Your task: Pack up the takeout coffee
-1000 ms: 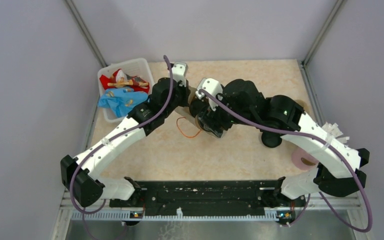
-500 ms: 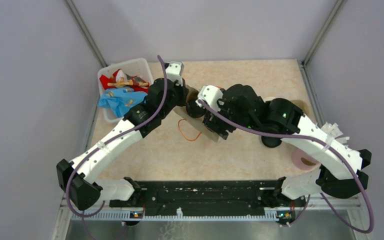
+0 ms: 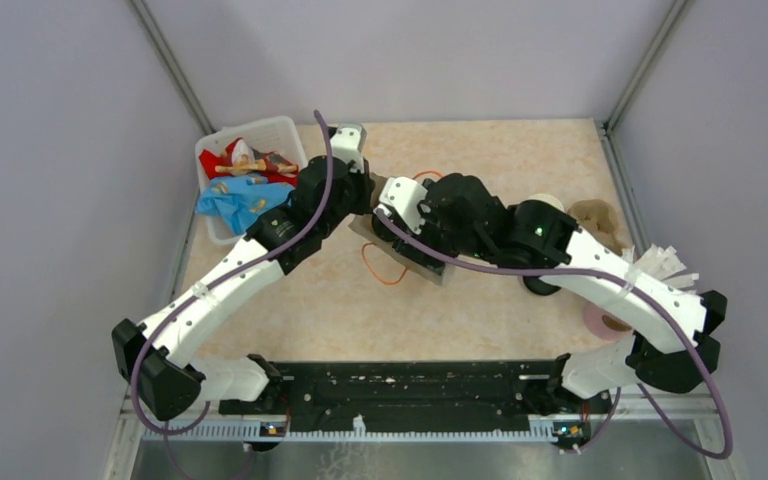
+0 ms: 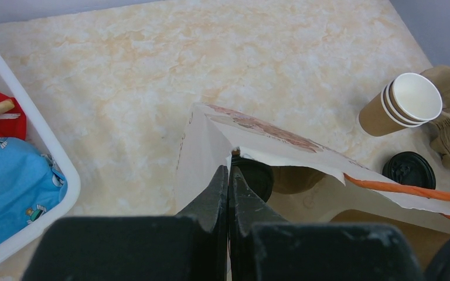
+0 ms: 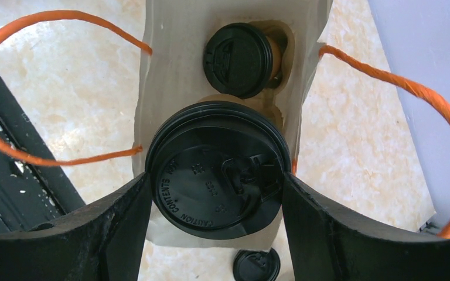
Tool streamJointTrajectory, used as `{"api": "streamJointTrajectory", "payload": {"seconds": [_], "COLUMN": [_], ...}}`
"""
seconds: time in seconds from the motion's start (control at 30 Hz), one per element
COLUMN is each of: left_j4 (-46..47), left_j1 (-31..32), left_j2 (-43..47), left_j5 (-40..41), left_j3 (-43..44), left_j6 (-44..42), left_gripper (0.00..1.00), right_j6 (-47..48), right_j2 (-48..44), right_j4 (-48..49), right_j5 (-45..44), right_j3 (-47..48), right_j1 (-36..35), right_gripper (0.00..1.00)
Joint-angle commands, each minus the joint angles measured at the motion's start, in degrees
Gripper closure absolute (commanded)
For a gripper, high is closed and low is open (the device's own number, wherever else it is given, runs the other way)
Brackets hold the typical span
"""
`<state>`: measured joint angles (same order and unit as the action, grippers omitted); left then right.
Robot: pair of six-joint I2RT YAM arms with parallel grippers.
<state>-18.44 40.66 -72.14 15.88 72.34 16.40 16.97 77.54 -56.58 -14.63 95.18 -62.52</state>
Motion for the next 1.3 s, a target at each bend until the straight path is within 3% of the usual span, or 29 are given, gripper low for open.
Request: {"api": "streamJointTrajectory", "payload": {"seconds": [0.0,0.3,0.53,1.0,1.27], "left_j4": [0.35,-1.14,0.38,3.1,12.51], "left_j1": [0.03,0.04,0.03,0.03,0.03], "left_j2": [1.5,1.17,2.3,5.21,10.69], "left_j5": [0.75,0.5,-0.44,-0.94,-6.07], "left_j3": [2.93,3.42,1.64,-1.97,-10.76], "left_j6": [0.38,1.08,0.68,-0.84,-5.07], "left_gripper": [1.0,1.0,1.0,1.0,1.0], "right_j6": [-0.32,-3.0,-1.0,5.86,8.88], "right_j2": [1.22,1.73,2.01,2.2,0.13], "right_j4": [3.89,6.87,6.56,8.98,18.1], "right_j5": [-2.81,-1.27,-6.25,-6.34,-6.72], "right_j3": [-0.95,-4.24,-6.29,-11.8,-17.53], "right_j1": [-0.77,-0.76,-0.69,0.15,2.19], "right_gripper": [0.46,0.47,0.47,0.47,0.48]}}
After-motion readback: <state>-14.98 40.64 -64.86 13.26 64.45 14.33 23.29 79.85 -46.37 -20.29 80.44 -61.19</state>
